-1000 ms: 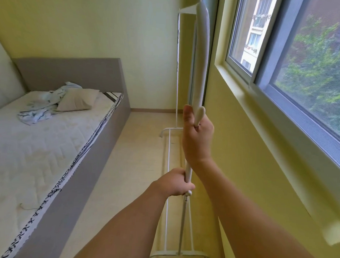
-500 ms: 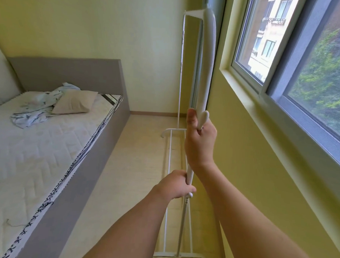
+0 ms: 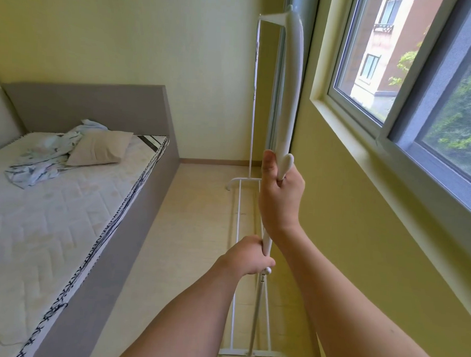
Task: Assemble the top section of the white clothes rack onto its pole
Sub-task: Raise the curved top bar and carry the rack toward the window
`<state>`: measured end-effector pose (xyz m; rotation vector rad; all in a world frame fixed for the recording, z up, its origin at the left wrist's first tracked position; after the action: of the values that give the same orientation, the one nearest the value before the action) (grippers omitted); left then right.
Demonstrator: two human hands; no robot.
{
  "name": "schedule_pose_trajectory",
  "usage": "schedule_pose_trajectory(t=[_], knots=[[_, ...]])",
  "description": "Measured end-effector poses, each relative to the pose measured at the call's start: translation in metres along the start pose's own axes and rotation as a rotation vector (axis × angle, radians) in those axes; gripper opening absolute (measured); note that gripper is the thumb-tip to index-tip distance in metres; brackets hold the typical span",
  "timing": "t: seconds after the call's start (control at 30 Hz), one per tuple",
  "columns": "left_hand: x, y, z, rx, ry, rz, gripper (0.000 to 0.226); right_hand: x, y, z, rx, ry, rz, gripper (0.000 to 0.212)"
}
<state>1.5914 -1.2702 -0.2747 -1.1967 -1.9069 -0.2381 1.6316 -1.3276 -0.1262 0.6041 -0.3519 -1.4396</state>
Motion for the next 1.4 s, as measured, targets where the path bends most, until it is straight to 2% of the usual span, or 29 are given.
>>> schedule_pose_trajectory(t=[0.33,0.6,0.83,1.17,1.4], knots=[[0.019,0.046,0.0,0.008,0.003,0.016,0.028,-0.032,0.029,-0.024,-0.055,0.021,0.014,0.042],[0.033,0.081,-0.008,0.024,0.075,-0.061,0.032,-0.05,0.058,-0.046,-0.054,0.041,0.055,0.041],[0.038,0.115,-0.026,0.052,0.153,-0.095,0.019,-0.062,0.088,-0.07,-0.077,0.05,0.072,0.042],[0.051,0.145,-0.032,0.112,0.236,-0.092,0.021,-0.086,0.11,-0.093,-0.113,0.023,0.104,0.043],[0.058,0.173,-0.037,0.1,0.228,-0.063,0.011,-0.1,0.13,-0.108,-0.108,0.022,0.085,0.043]])
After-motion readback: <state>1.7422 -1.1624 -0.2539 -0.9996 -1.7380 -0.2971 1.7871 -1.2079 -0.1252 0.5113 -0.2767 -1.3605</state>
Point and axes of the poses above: each hand's wrist, its own y-axis towards the middle knuckle, its own x-axis out of the back of the hand, z = x × y, the point moved 3 cm from there along y, towards the middle knuckle, and after that the axes turned 10 degrees about -z, right-handed, at the moved point
